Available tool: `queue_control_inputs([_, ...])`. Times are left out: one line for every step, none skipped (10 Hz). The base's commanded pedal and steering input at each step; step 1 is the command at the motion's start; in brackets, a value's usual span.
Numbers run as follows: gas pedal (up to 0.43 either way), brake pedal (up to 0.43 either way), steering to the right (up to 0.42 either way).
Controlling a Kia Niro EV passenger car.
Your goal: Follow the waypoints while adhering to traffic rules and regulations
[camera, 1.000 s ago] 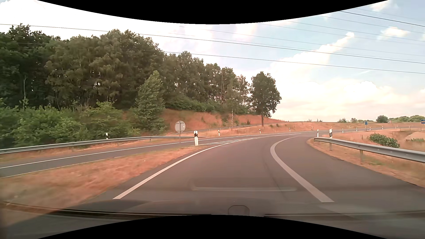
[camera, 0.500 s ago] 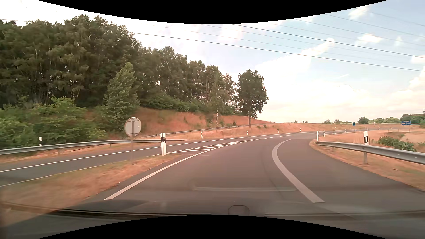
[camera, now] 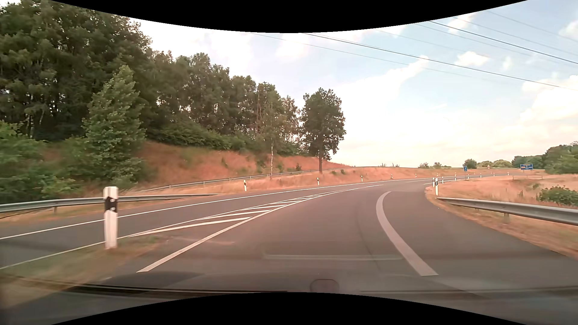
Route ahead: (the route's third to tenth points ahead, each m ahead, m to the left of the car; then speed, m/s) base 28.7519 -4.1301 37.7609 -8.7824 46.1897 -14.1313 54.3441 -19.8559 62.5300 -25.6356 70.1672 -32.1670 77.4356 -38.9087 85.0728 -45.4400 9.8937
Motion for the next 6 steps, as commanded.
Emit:
queue_control_inputs([0.177, 0.000, 0.073])
queue_control_inputs([0.177, 0.000, 0.076])
queue_control_inputs([0.177, 0.000, 0.076])
queue_control_inputs([0.177, 0.000, 0.077])
queue_control_inputs([0.177, 0.000, 0.080])
queue_control_inputs([0.177, 0.000, 0.080])
